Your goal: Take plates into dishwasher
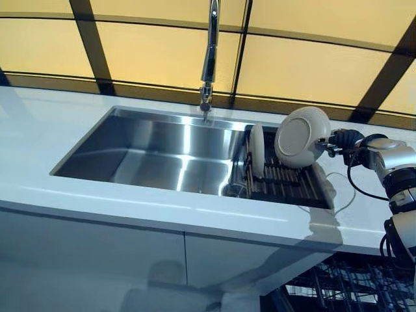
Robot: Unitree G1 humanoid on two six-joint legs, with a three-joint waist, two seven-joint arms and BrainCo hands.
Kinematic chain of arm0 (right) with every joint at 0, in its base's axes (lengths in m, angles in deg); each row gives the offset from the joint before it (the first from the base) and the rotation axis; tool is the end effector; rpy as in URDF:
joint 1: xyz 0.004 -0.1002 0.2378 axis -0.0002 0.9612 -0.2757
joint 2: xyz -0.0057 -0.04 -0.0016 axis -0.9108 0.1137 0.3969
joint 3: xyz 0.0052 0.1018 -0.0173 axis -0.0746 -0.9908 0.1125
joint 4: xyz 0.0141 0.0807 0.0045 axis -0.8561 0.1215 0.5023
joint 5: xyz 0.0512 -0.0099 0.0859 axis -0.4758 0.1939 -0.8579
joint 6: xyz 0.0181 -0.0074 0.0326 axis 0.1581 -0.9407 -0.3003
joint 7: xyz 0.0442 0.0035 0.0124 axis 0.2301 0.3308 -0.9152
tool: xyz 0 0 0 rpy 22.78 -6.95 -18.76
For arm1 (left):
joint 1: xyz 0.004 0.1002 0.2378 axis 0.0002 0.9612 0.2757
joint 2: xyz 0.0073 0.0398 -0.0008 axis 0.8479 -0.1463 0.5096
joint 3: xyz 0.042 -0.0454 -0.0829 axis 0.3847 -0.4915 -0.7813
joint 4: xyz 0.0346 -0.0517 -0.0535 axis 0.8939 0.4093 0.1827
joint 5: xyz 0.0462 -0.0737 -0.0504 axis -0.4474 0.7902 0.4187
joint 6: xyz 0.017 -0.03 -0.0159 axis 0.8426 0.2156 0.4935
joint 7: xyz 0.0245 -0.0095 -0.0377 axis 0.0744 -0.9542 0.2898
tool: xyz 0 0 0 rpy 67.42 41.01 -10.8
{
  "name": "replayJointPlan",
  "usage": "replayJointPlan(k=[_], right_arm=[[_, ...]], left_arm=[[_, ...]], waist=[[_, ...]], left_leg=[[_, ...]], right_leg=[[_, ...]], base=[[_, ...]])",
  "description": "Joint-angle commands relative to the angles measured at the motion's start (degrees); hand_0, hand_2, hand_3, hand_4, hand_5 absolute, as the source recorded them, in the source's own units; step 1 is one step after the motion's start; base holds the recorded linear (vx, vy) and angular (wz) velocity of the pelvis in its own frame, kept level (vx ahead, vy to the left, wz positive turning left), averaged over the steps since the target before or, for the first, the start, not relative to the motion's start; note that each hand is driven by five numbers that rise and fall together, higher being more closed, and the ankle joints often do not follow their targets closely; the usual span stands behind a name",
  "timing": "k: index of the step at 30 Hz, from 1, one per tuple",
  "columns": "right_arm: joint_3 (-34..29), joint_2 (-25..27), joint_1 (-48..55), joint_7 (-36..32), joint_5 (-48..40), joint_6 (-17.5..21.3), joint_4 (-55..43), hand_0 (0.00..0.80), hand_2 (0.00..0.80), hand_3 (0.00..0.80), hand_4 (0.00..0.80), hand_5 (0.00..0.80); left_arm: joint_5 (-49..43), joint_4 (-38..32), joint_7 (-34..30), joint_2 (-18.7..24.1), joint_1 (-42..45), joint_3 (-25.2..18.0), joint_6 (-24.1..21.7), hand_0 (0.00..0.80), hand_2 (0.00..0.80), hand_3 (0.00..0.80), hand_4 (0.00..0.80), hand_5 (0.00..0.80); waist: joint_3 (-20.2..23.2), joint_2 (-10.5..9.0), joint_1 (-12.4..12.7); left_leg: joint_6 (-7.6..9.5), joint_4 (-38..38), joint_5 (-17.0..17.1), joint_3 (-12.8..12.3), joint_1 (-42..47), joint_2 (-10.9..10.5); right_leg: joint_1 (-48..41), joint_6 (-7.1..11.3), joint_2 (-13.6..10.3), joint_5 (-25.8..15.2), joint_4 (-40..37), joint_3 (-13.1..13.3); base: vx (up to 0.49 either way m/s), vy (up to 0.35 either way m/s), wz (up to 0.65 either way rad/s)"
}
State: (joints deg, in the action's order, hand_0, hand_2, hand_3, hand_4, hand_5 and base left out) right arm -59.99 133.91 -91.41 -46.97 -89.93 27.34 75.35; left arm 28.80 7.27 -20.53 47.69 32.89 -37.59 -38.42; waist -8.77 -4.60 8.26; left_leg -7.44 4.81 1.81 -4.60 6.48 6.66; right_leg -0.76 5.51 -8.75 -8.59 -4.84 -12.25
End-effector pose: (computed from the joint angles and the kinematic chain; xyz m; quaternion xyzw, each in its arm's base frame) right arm 0.3330 -0.3158 0.2387 -0.1754 0.1562 -0.0090 0.9720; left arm 0.0637 0.2569 -0.1076 0.1353 0.6119 0.0064 0.7793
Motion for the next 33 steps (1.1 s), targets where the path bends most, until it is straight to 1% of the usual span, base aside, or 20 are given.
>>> replayJointPlan(k=[1, 6, 8, 10, 11, 12, 14, 16, 18, 20, 21, 23, 24, 25, 27, 28, 29, 30, 31, 33], right_arm=[[3.6, 3.4, -4.0, 2.1, -2.9, 3.3, -5.0, 0.8, 0.8, 0.8, 0.8, 0.8], [3.7, 3.8, -4.2, 2.7, -3.2, 3.0, -5.7, 0.8, 0.8, 0.8, 0.8, 0.8], [4.3, 4.5, -4.9, 2.8, -3.1, 3.0, -5.4, 0.8, 0.8, 0.8, 0.8, 0.8], [4.7, 5.0, -5.1, 2.8, -2.8, 3.4, -5.3, 0.8, 0.8, 0.8, 0.8, 0.8], [5.0, 5.0, -5.3, 2.8, -2.6, 3.7, -5.2, 0.8, 0.8, 0.8, 0.8, 0.8], [5.5, 4.9, -5.7, 2.6, -2.4, 4.3, -5.1, 0.8, 0.8, 0.8, 0.8, 0.8], [5.9, 4.7, -6.4, 2.1, -2.0, 4.8, -5.6, 0.8, 0.8, 0.8, 0.8, 0.8], [6.2, 5.0, -6.3, 2.8, -2.0, 5.1, -6.4, 0.8, 0.8, 0.8, 0.8, 0.8], [5.6, 5.5, -5.0, 3.4, -2.0, 4.8, -8.8, 0.8, 0.8, 0.8, 0.8, 0.8], [5.0, 5.7, -4.0, 4.0, -2.2, 4.6, -10.1, 0.8, 0.8, 0.8, 0.8, 0.8], [4.6, 5.9, -2.7, 4.3, -2.5, 4.4, -12.2, 0.8, 0.8, 0.8, 0.8, 0.8], [4.2, 6.2, -1.7, 4.9, -2.8, 4.3, -13.9, 0.8, 0.8, 0.8, 0.8, 0.8], [4.0, 6.1, -1.0, 5.3, -3.6, 4.3, -15.1, 0.8, 0.8, 0.8, 0.8, 0.8], [3.7, 5.8, -0.3, 5.5, -3.7, 4.2, -16.4, 0.8, 0.8, 0.8, 0.8, 0.8], [3.3, 5.8, 0.9, 5.7, -3.5, 4.5, -17.8, 0.8, 0.8, 0.8, 0.8, 0.8], [2.9, 6.2, 2.0, 5.3, -3.2, 5.0, -18.5, 0.8, 0.8, 0.8, 0.8, 0.8], [2.6, 6.4, 2.7, 5.1, -3.1, 5.4, -18.8, 0.8, 0.8, 0.8, 0.8, 0.8], [2.6, 6.9, 3.6, 4.1, -2.9, 6.0, -19.3, 0.8, 0.8, 0.8, 0.8, 0.8], [2.6, 7.1, 3.9, 3.7, -2.9, 6.3, -19.4, 0.8, 0.8, 0.8, 0.8, 0.8], [2.6, 7.5, 4.6, 3.2, -3.8, 6.5, -19.7, 0.8, 0.8, 0.8, 0.8, 0.8]], left_arm=[[-2.2, 3.1, 1.5, 0.2, -1.5, 2.5, 0.7, 0.0, 0.0, 0.0, 0.0, 0.0], [-2.2, 3.7, 2.1, -0.1, -1.9, 2.3, 1.1, 0.0, 0.0, 0.0, 0.0, 0.0], [-2.0, 4.0, 2.3, -0.3, -2.0, 2.1, 1.3, 0.0, 0.0, 0.0, 0.0, 0.0], [-1.1, 4.3, 2.7, -0.4, -2.1, 1.9, 1.3, 0.0, 0.0, 0.0, 0.0, 0.0], [-0.5, 4.4, 2.9, -0.4, -2.0, 1.6, 1.1, 0.0, 0.0, 0.0, 0.0, 0.0], [0.2, 4.5, 3.1, -0.4, -1.9, 1.1, 0.9, 0.0, 0.0, 0.0, 0.0, 0.0], [0.7, 4.2, 3.7, -0.4, -1.4, 0.2, 0.6, 0.0, 0.0, 0.0, 0.0, 0.0], [-0.8, 4.0, 3.7, -0.4, -1.4, -0.1, 0.1, 0.0, 0.0, 0.0, 0.0, 0.0], [-1.3, 3.7, 3.9, 0.0, -1.8, -0.4, 0.2, 0.0, 0.0, 0.0, 0.0, 0.0], [-1.9, 3.4, 3.8, 0.4, -2.0, -0.3, 0.4, 0.0, 0.0, 0.0, 0.0, 0.0], [-3.0, 3.1, 3.2, 1.1, -2.4, -0.3, 0.9, 0.0, 0.0, 0.0, 0.0, 0.0], [-4.1, 2.6, 2.9, 1.6, -2.5, 0.2, 1.1, 0.0, 0.0, 0.0, 0.0, 0.0], [-4.3, 2.3, 3.1, 2.0, -2.4, 0.5, 1.1, 0.0, 0.0, 0.0, 0.0, 0.0], [-3.9, 2.1, 3.2, 2.5, -2.6, 0.4, 1.2, 0.0, 0.0, 0.0, 0.0, 0.0], [-3.1, 1.7, 3.5, 3.0, -2.9, 0.4, 1.5, 0.0, 0.0, 0.0, 0.0, 0.0], [-2.6, 1.6, 3.7, 3.2, -3.0, 0.3, 1.6, 0.0, 0.0, 0.0, 0.0, 0.0], [-2.5, 1.5, 3.8, 3.1, -2.9, 0.2, 1.7, 0.0, 0.0, 0.0, 0.0, 0.0], [-2.2, 1.6, 4.2, 2.9, -2.9, 0.1, 1.5, 0.0, 0.0, 0.0, 0.0, 0.0], [-2.1, 1.6, 4.4, 2.7, -2.9, 0.0, 1.5, 0.0, 0.0, 0.0, 0.0, 0.0], [-2.1, 1.5, 4.6, 2.6, -3.4, 0.0, 1.4, 0.0, 0.0, 0.0, 0.0, 0.0]], waist=[[2.2, -1.74, -0.7], [3.1, -2.32, -1.4], [3.6, -2.54, -1.9], [3.7, -2.74, -2.0], [3.8, -2.85, -1.8], [3.8, -2.96, -1.4], [3.8, -2.93, -0.8], [3.9, -2.89, -0.9], [3.9, -2.92, -1.7], [3.9, -2.93, -2.0], [3.6, -2.8, -2.8], [3.3, -2.58, -3.4], [2.8, -2.37, -3.8], [2.4, -2.14, -4.0], [2.0, -1.68, -4.3], [1.9, -1.41, -4.2], [1.9, -1.29, -4.1], [2.2, -1.52, -3.7], [2.4, -1.75, -3.5], [2.4, -2.12, -3.5]], left_leg=[[3.35, 0.1, 0.3, -1.1, -1.0, -1.9], [3.51, -0.2, -0.1, -2.1, -0.3, -1.8], [3.81, -0.3, -0.5, -1.8, 0.0, -2.2], [4.17, -0.8, -1.0, 0.0, -0.1, -2.9], [4.39, -1.0, -1.3, 1.8, -0.1, -3.4], [4.69, -1.1, -1.6, 4.4, -0.1, -4.1], [4.97, -1.1, -1.7, 7.3, -0.2, -4.9], [5.1, -1.0, -1.6, 7.1, -0.3, -5.1], [5.29, -1.0, -1.7, 5.8, -0.3, -5.3], [5.48, -1.0, -1.8, 5.4, -0.3, -5.6], [5.58, -0.7, -1.8, 4.8, -0.1, -5.7], [5.67, -0.4, -1.8, 4.2, 0.0, -5.8], [5.7, -0.4, -1.9, 3.5, 0.1, -5.6], [5.9, -0.5, -1.7, 2.5, -0.1, -5.4], [6.37, -0.6, -1.2, 1.2, -0.7, -5.0], [6.58, -0.7, -0.8, 0.8, -1.3, -4.8], [6.63, -0.8, -0.7, 0.6, -1.6, -4.8], [6.43, -0.7, -0.4, 0.3, -2.2, -5.0], [6.22, -0.7, -0.4, -0.2, -2.4, -5.0], [6.08, -0.4, -0.5, -0.7, -2.6, -4.9]], right_leg=[[-3.9, 1.58, -1.4, 2.0, 0.4, 1.7], [-4.2, 1.57, -1.2, 2.0, 0.2, 2.4], [-4.2, 1.3, -0.6, 2.2, 0.1, 3.8], [-4.0, 1.18, -0.3, 2.1, 0.1, 5.6], [-3.9, 1.17, -0.2, 2.0, 0.2, 6.8], [-3.8, 1.23, -0.2, 1.8, 0.1, 8.4], [-3.7, 1.5, -0.3, 1.4, 0.0, 10.0], [-3.4, 1.9, -0.5, 1.0, 0.0, 10.3], [-2.6, 2.7, -1.1, 0.0, 0.2, 10.1], [-1.9, 3.16, -1.4, -0.6, 0.4, 10.1], [-0.6, 3.96, -1.9, -1.9, 0.5, 9.9], [0.9, 4.62, -2.1, -3.1, 0.8, 9.2], [2.1, 5.03, -2.3, -3.6, 2.1, 8.6], [3.2, 5.12, -2.4, -3.3, 5.3, 8.1], [3.5, 4.58, -1.9, -1.7, 8.1, 8.0], [2.9, 3.83, -1.2, 0.0, 8.3, 7.7], [2.3, 3.39, -0.8, 0.9, 8.0, 7.5], [0.9, 2.7, -0.1, 1.3, 5.8, 6.6], [0.2, 2.54, 0.0, 1.1, 4.4, 6.0], [-0.2, 2.36, 0.3, 1.1, 3.2, 5.8]], base=[[0.019, 0.015, -0.11], [0.008, 0.012, -0.19], [-0.01, 0.035, -0.11], [-0.01, 0.038, -0.08], [-0.012, 0.065, -0.18], [-0.022, 0.08, -0.23], [-0.047, 0.097, -0.58], [-0.066, 0.092, -0.77], [-0.062, 0.073, -0.32], [-0.048, 0.055, -0.19], [-0.058, 0.058, -0.29], [-0.079, 0.042, -0.24], [-0.145, 0.028, -0.09], [-0.199, 0.037, -0.2], [-0.177, 0.039, -0.3], [-0.123, 0.034, -0.29], [-0.149, 0.02, -0.26], [-0.129, 0.002, -0.24], [-0.11, -0.007, -0.22], [-0.103, -0.037, -0.26]])
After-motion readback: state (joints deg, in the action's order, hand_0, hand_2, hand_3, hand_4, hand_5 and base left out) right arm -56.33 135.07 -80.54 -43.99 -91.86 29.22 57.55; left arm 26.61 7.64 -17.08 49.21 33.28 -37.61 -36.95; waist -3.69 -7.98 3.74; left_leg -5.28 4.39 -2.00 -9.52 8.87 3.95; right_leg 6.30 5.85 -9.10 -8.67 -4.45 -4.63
